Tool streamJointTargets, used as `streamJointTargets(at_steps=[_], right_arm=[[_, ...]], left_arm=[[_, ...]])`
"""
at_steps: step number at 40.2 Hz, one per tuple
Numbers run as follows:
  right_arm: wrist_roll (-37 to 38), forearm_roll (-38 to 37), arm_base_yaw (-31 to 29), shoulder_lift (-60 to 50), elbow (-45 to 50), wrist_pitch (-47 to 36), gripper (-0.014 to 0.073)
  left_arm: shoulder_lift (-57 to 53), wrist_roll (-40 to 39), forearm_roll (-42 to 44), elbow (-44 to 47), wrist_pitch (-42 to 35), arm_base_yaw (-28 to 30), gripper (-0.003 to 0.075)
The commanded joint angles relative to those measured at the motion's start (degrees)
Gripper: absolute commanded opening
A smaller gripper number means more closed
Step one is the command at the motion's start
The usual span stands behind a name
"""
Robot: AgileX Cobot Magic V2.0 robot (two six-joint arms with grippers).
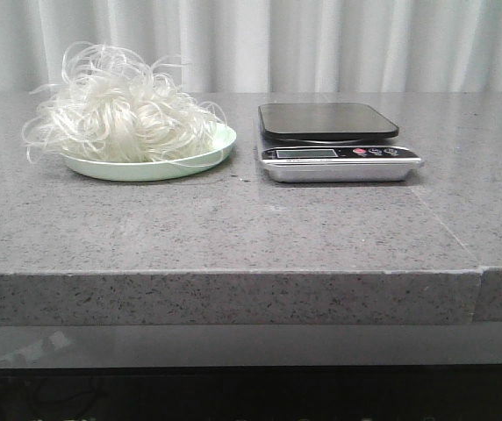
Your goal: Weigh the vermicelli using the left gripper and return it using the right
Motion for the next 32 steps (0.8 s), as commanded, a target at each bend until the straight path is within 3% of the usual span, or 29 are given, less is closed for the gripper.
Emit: streamJointTargets(at_steps=[1,32], right_arm=[[-0.2,0.1,-0.4,-0.9,-0.2,-4.6,0.0158],[-0.2,0.1,-0.4,-0.9,-0.2,-6.4,0.0158]], left_arm=[[-1.3,-0.4,-0.6,2.1,-4.7,-0.6,0.0154],[-1.3,-0.4,-0.6,2.1,-4.9,-0.6,0.0154]])
